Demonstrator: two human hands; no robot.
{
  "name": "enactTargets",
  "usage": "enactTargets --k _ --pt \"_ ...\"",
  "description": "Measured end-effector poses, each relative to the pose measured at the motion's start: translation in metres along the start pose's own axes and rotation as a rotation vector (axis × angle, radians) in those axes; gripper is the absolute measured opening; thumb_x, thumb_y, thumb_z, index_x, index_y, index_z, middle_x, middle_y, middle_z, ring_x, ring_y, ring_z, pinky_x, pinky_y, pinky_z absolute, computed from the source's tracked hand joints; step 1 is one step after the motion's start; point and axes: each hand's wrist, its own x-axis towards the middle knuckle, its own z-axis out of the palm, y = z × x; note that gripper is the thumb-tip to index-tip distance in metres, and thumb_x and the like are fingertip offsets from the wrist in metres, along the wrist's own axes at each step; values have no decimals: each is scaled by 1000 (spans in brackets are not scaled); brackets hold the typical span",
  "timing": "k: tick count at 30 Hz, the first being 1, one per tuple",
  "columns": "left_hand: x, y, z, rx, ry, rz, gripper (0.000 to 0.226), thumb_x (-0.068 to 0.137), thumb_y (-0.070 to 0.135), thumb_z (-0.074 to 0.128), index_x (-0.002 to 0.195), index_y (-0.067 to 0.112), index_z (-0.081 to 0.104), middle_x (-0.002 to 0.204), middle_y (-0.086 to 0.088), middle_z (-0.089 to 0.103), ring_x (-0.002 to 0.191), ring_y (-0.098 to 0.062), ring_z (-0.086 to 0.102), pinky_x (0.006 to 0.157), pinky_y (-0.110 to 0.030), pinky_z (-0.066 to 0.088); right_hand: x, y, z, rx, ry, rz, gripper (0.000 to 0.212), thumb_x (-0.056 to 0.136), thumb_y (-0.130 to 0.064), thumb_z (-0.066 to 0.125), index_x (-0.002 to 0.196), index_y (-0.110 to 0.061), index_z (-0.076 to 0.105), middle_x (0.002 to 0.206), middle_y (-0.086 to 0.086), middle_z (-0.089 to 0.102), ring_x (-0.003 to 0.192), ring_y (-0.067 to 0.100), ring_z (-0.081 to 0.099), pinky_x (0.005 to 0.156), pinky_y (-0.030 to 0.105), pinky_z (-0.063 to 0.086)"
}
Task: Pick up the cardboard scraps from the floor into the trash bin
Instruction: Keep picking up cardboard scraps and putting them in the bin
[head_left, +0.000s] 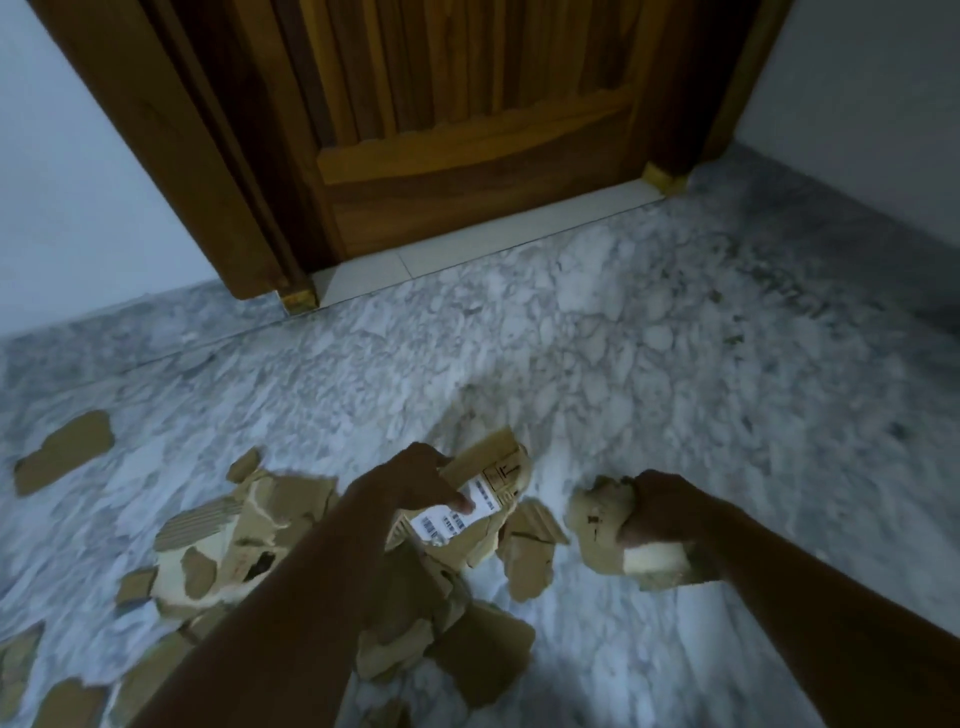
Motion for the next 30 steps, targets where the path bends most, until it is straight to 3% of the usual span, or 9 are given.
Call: enactTargets --k 2,6,8,15,18,21,23,26,30 --pt "7 9 20 22 27 -16 94 59 40 90 138 7 51 139 -7 51 117 -26 61 90 -33 53 2 7 22 -17 123 29 60 64 -49 75 116 -28 55 114 -4 66 105 21 64 92 38 52" --pt "12 3 43 49 69 -36 80 63 40 88 130 8 57 134 -7 54 116 -27 60 95 -41 53 4 11 42 -39 276 -6 52 76 -42 71 117 -24 44 110 -1 65 104 24 64 88 39 49" --pt "14 -1 45 14 32 -24 66 68 37 86 124 11 63 124 -8 66 104 -23 68 87 -35 57 6 11 44 -37 281 -4 54 78 -42 70 121 -24 43 112 -1 64 106 24 63 89 39 48" --pt "0 8 33 -30 -3 42 50 69 40 85 112 20 69 107 -2 73 90 -15 71 72 -23 54 5 10 50 -84 322 13 62 82 -48 70 129 -24 37 122 0 61 113 25 60 94 41 47" --pt "-13 12 10 -166 35 59 45 70 42 85 107 20 74 102 -1 75 90 -15 71 77 -26 54 5 15 48 -2 237 3 67 79 -47 75 130 -24 39 124 2 61 114 26 60 96 42 48" --pt "-33 10 -18 -286 104 51 35 72 40 84 102 24 76 95 4 76 85 -12 72 84 -30 56 6 22 29 246 136 -83 72 71 -40 86 131 -20 52 129 2 62 114 24 61 90 30 48" --pt "-49 7 -31 -368 126 55 25 74 33 84 96 25 75 87 7 77 77 -11 75 76 -29 59 4 18 10 384 160 -187 63 69 -35 89 125 -19 63 119 3 69 104 19 65 82 24 51" --pt "-70 -3 -35 -455 134 60 28 76 21 83 102 21 72 87 4 77 75 -16 76 66 -29 61 0 -4 -7 545 137 -343 48 75 -25 86 119 -15 68 111 4 71 102 19 66 88 30 54" --pt "-79 -19 -26 -529 148 43 37 76 12 82 110 20 68 95 -2 76 77 -22 76 67 -39 62 4 -44 4 328 -82 -406 56 70 -29 88 121 -22 66 109 -4 68 95 7 65 78 15 52"
